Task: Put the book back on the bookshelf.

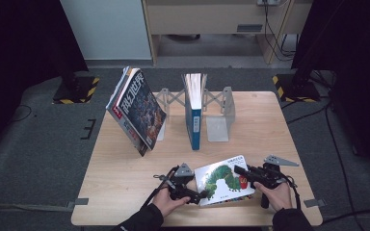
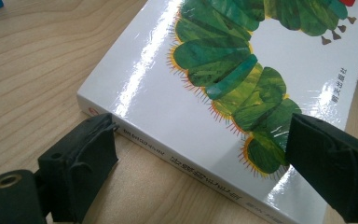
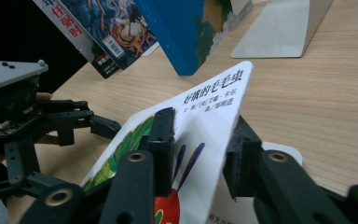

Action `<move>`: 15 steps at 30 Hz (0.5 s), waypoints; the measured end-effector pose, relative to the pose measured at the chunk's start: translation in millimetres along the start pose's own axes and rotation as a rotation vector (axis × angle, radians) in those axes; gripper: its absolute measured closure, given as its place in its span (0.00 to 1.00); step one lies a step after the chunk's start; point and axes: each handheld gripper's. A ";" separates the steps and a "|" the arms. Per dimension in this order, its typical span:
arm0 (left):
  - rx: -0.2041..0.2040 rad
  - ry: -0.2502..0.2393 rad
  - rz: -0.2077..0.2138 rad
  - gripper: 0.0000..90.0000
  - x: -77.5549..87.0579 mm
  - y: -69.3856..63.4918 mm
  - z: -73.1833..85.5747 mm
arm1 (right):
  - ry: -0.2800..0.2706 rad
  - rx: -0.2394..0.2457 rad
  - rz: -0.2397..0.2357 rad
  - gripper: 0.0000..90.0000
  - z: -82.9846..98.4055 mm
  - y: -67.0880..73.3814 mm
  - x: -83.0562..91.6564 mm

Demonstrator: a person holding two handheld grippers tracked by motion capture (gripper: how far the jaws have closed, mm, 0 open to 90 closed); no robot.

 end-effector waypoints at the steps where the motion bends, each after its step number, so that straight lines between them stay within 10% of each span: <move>1: 0.000 0.000 0.000 0.08 0.0 0.0 0.0 | -0.006 -0.006 -0.007 0.80 -0.7 0.2 0.8; 15: 0.004 0.004 0.053 0.02 -0.9 1.9 -0.4 | -0.112 0.033 -0.140 0.93 -14.4 11.6 10.6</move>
Point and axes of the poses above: each handheld gripper's, and its own axes: x roughly backward along the jaws, z roughly out of its underside, y roughly to its left, and after that the axes turned 4 degrees about -z, right-handed
